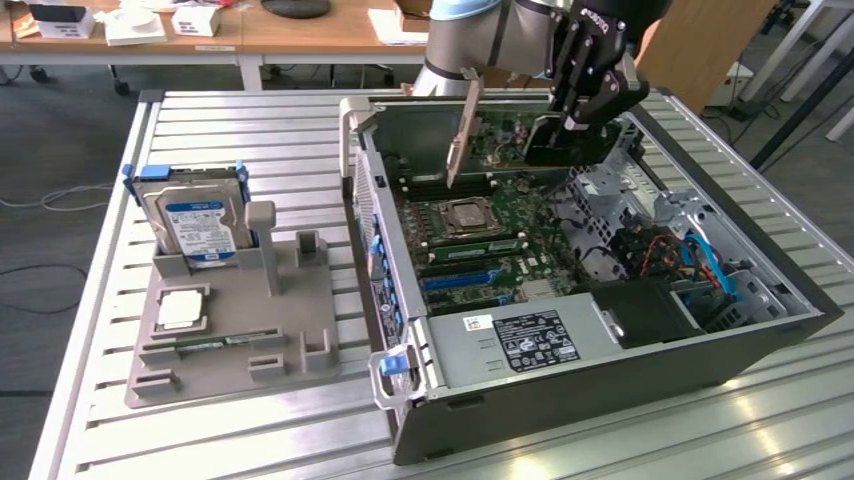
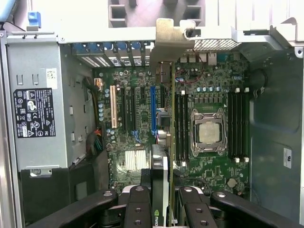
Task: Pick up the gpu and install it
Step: 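Insert the gpu into the slot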
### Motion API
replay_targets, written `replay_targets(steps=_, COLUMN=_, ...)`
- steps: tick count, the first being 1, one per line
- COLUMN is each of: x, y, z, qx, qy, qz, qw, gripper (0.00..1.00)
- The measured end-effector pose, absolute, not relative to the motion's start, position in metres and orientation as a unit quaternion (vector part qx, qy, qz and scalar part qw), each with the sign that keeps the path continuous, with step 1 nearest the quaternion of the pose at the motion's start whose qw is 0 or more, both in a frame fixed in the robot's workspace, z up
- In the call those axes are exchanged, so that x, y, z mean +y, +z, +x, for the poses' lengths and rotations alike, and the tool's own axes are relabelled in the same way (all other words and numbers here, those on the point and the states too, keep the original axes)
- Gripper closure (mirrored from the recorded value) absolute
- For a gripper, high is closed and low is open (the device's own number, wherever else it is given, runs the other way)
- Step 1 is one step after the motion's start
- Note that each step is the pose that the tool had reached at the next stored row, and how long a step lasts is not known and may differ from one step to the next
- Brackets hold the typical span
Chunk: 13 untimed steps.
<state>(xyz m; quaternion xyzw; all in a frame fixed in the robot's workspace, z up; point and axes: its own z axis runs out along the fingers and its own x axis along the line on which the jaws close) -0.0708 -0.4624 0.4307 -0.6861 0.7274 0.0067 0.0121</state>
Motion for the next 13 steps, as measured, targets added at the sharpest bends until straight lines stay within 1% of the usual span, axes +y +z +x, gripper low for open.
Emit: replay_targets(steps=13, x=-0.462, y=0.412, z=-0.071, qx=0.727, qy=0.007, qz=-0.686, qw=0.012, gripper=0.73)
